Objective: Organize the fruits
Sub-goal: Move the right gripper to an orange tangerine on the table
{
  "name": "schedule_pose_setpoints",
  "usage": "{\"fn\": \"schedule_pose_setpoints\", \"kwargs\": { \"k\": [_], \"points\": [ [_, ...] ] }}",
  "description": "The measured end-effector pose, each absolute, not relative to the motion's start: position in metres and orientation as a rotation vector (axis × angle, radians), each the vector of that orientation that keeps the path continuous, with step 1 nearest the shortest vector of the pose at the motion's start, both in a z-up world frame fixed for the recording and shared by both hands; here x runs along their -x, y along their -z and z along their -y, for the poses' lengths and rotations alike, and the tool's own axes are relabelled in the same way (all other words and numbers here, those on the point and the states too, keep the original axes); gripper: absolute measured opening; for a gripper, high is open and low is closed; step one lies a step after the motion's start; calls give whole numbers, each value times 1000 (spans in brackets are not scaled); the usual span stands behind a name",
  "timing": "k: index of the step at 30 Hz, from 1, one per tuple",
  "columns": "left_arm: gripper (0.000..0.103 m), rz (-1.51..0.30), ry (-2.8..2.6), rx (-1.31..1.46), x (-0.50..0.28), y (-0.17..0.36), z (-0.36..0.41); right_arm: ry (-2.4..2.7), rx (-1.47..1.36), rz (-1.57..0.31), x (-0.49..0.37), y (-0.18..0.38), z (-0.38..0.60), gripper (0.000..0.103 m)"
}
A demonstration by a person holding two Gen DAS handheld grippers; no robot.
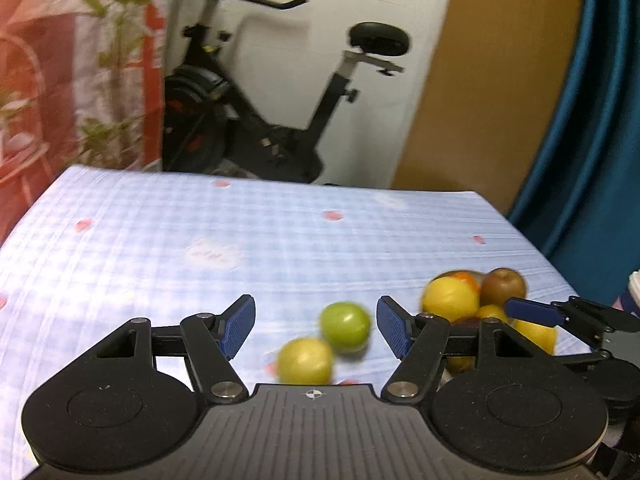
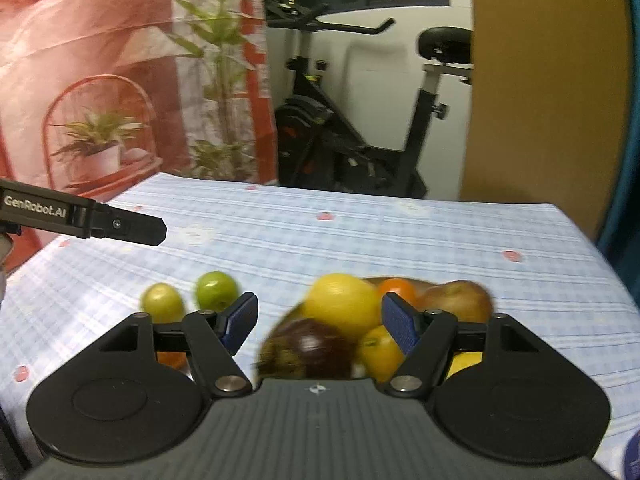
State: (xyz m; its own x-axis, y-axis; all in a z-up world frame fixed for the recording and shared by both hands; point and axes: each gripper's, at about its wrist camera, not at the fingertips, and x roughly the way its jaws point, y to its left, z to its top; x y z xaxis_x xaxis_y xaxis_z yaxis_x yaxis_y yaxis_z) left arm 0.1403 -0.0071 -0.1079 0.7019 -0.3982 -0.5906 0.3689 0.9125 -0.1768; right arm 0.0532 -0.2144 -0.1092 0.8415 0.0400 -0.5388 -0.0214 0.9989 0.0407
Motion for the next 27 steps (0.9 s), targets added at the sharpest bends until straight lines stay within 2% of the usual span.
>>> {"fn": "schedule_pose_setpoints", "kwargs": {
  "k": [5,7,12,20,27],
  "points": [
    [70,-682,390,94,-130,118,-16,-126,25,-572,-54,117,183,69],
    [69,-679,395,90,-124,122,-16,-160,42,-580,-52,122,173,61],
    [68,-655,454,28,-111,133,-3,-216,94,-614,-45,139,154,52],
    [63,-674,500,27,-109,152,3,-218,70,-668,-46,156,161,46],
    [63,-674,508,36,-110,157,3,-186,69,-675,-43,162,167,46]
  ]
}}
